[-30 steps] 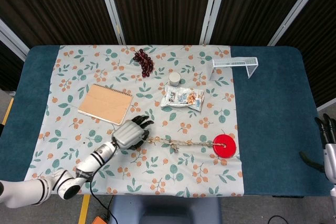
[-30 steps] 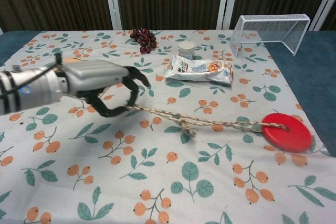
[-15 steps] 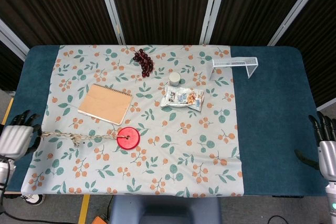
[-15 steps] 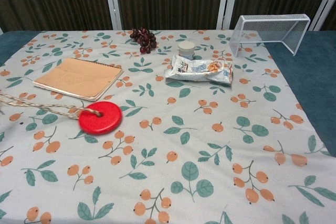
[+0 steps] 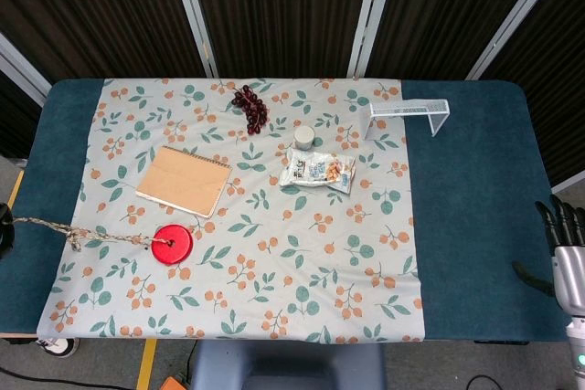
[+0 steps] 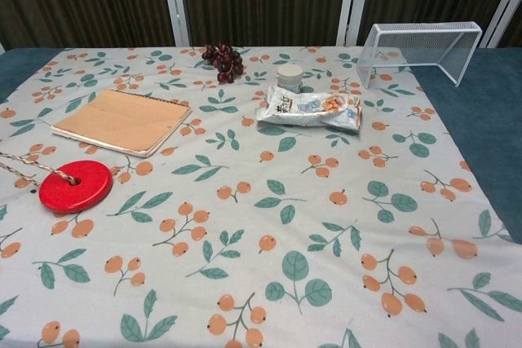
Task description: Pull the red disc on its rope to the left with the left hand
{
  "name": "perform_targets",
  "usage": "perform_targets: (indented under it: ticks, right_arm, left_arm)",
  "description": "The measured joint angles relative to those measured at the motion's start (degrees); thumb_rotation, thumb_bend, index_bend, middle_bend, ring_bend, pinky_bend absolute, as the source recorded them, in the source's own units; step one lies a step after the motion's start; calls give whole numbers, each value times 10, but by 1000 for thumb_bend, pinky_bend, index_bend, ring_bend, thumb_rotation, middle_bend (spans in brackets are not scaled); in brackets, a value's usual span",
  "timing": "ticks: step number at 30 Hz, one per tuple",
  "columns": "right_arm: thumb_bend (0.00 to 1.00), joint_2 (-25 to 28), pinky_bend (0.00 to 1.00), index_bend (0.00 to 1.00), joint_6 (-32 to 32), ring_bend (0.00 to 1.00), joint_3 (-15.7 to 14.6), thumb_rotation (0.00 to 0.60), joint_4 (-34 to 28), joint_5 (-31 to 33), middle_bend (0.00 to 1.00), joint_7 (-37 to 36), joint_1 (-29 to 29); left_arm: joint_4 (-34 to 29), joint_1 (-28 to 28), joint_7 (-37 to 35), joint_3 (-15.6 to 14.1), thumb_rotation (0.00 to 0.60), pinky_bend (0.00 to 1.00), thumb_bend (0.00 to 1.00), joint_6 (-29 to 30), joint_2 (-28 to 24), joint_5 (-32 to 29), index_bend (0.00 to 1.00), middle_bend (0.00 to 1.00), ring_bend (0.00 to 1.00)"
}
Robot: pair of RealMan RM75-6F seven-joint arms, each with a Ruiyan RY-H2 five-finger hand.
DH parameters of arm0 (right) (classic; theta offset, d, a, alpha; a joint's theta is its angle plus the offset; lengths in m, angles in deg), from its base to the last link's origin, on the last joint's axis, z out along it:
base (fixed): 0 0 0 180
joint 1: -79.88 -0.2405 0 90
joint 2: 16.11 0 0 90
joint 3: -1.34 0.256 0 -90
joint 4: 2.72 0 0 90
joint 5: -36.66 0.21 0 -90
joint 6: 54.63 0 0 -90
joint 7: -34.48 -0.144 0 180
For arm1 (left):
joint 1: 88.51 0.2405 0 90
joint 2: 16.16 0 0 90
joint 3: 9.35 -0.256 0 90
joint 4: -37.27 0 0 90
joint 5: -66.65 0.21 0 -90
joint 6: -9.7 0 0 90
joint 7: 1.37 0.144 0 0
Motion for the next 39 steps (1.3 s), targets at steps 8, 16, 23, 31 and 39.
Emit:
perform_targets:
  ticks: [8,16,23,31,39]
  right_arm:
    - [293,0,0,0,5,0,0,600,9,7,0,-11,7]
    - [293,-4,0,0,-3,0,-2,600,15,9,0,-10,4]
    - [294,-5,0,0,-9,0,-3,600,13,8,0,-6,1]
    - [293,-8,0,0,-13,0,-5,600,16,8,0,-10,1]
    - [293,-7,0,0,-11,0,-5,600,14,7,0,-10,1]
  left_arm:
    - [62,-21,69,73,600,169,836,56,78,-13,941,237,52]
    - [109,-28,62,114,600,187,838,92,114,-16,934,266,113]
    - [129,-28,42,134,600,198,833,110,141,3,933,266,119]
    - [66,-13,-15,91,600,173,758,33,107,31,881,208,53]
    - [3,-9,-28,61,600,13,353,-81,53,5,0,0,0]
